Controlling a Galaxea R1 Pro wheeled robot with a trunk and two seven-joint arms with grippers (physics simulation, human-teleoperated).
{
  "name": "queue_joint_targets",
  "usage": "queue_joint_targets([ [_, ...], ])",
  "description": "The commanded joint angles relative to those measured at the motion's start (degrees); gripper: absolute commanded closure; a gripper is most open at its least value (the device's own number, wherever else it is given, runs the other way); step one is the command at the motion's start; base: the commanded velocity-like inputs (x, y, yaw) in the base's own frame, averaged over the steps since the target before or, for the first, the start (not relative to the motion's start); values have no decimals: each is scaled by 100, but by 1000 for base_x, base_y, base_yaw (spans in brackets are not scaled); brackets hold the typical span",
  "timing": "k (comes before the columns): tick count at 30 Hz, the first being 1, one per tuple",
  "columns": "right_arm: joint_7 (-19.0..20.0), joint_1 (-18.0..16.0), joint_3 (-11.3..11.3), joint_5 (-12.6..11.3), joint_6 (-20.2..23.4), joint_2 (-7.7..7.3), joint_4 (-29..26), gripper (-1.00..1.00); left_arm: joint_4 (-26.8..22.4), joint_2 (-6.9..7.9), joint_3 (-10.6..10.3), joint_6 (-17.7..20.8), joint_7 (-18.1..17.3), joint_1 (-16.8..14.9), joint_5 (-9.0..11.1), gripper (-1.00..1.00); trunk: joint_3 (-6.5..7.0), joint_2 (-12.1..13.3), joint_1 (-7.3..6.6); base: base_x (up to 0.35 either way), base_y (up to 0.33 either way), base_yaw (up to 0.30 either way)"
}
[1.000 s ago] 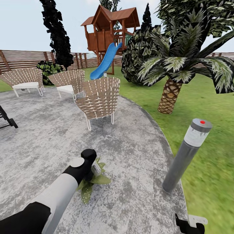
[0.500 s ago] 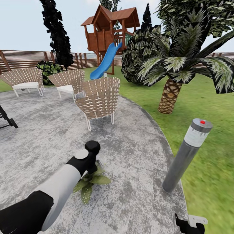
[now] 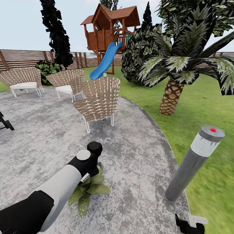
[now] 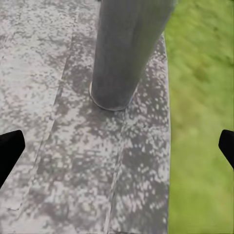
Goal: Pick up the pesticide atomizer in the garden and spray insectifuge to fully cover both potted plants in the garden.
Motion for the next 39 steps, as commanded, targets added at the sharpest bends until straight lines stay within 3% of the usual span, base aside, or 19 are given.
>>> queue_joint_targets([
  [1, -12, -6, -40, 60, -21, 0, 5, -100, -4, 0, -11, 60, -59, -4, -50, 100, -5, -2, 2, 249, -1, 0],
  [11, -4, -4, -40, 60, -23, -14, 12, -100, -25, 1, 21, 77, -95, -61, -46, 100, -5, -2, 2, 32, 0, 0],
  [15, -4, -4, -40, 60, -21, -16, 18, -100, -65, 9, -1, 64, -763, -103, -95, 100, -5, -2, 2, 0, 0, 0],
  [37, -12, -5, -36, 60, -21, -9, 18, -100, -3, 35, -52, 78, -763, -54, -279, 100, -5, -2, 2, -67, -57, 18],
  [39, -11, -4, -34, 60, -21, -7, 18, -100, 10, 62, -35, 97, -625, -37, -260, 100, -5, -2, 2, -3, -2, 255],
])
